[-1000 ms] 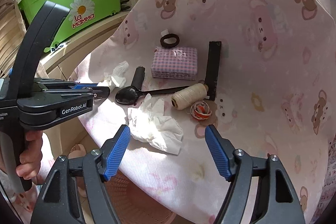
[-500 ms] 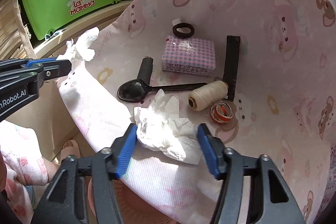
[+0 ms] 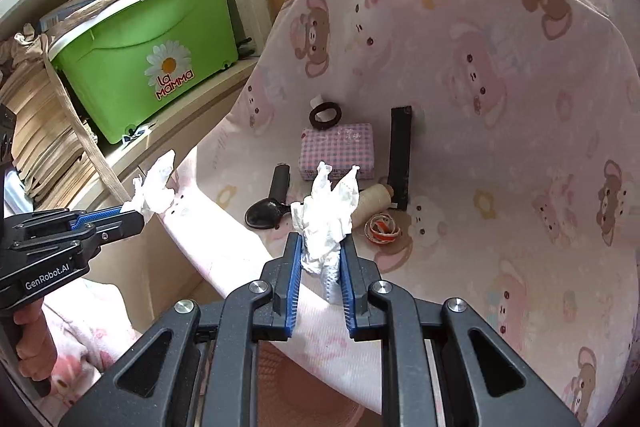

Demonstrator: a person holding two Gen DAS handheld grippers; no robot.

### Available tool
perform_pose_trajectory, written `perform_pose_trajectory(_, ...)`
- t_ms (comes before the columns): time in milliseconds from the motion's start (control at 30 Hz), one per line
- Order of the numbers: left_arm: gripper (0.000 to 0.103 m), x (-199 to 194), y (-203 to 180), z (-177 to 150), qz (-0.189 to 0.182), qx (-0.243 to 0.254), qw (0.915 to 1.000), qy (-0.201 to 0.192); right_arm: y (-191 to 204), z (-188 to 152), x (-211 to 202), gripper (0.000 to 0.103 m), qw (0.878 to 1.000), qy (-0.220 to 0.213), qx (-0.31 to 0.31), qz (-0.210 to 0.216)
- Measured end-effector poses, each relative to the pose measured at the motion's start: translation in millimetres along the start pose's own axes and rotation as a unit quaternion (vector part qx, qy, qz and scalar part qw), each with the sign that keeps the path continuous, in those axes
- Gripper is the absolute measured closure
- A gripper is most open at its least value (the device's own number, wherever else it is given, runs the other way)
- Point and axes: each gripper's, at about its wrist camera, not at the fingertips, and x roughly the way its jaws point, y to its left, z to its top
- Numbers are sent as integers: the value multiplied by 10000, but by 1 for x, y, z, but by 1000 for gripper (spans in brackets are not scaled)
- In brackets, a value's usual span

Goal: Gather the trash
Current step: 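Carry both tissues down over the pink wastebasket with both tools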

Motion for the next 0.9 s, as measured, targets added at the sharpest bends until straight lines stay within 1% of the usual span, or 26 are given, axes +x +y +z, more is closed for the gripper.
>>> perform_pose_trajectory(67,91,-5,-5,-2,9,130,9999,-61,5,-4,-6,84,10000,-5,-47,-2)
perform_pose_trajectory(100,91,-7,-8,-3,-41,175,9998,-46,8,-6,-10,84,9999,-19,-102,-21)
perform_pose_trajectory(167,91,-10,-13,-7,-27,260,9997,-4,15,-8,-18,84,9998,-80,-186,-3)
perform_pose_trajectory(300,91,-14,-21,-17,-137,440,9989,73,27,-16,-40,84,9993,-172,-259,216)
perform_pose_trajectory(433,90,-9,-25,-26,-163,523,9982,252,42,-29,-52,84,9985,-119,-428,308)
perform_pose_trajectory(500,90,-2,-23,-30,-213,478,9977,435,46,-36,-52,84,9983,-37,-517,283)
perform_pose_trajectory(633,90,14,-14,-40,-548,190,9936,966,47,-49,-47,84,9979,160,-584,224)
perform_pose_trajectory(667,90,18,-12,-43,-646,129,9916,1112,47,-52,-45,84,9978,220,-581,247)
perform_pose_trajectory(800,91,36,-7,-57,-823,-100,9824,1672,53,-64,-35,84,9961,431,-719,286)
perform_pose_trajectory(900,91,49,-5,-66,-827,-157,9757,2024,62,-74,-26,84,9936,612,-923,226)
